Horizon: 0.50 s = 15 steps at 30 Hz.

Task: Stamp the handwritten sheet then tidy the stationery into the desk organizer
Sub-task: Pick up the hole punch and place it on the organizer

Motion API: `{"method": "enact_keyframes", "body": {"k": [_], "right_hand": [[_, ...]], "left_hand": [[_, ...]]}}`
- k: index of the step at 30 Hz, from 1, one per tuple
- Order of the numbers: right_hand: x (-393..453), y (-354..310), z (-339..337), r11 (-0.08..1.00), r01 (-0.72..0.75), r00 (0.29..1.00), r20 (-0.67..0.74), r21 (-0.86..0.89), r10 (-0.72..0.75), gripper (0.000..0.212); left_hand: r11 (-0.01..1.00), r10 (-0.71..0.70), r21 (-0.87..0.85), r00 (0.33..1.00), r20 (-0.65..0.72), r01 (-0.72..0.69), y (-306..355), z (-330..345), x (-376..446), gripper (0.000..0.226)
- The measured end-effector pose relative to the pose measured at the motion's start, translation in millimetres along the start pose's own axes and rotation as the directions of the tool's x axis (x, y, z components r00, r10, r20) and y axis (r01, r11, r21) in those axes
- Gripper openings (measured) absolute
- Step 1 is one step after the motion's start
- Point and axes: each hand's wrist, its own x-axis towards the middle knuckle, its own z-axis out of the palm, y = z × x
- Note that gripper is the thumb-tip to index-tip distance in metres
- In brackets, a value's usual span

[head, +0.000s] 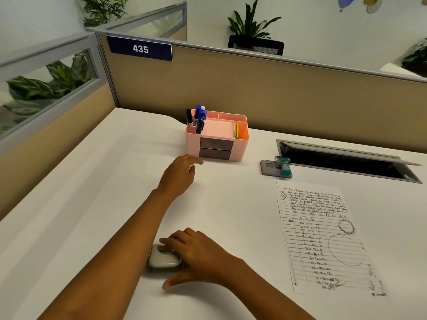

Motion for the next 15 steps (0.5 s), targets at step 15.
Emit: {"method": "enact_keyframes", "body": {"k": [15], "right_hand": [[-13.9, 21.4, -7.8, 0.971, -0.234, 0.929, -0.286, 0.044, 0.236, 0.038]], "left_hand": [[0.897, -0.272, -0.15, 0.786, 0.556, 0.417, 5.2, -30.1, -40.0, 0.044]]}}
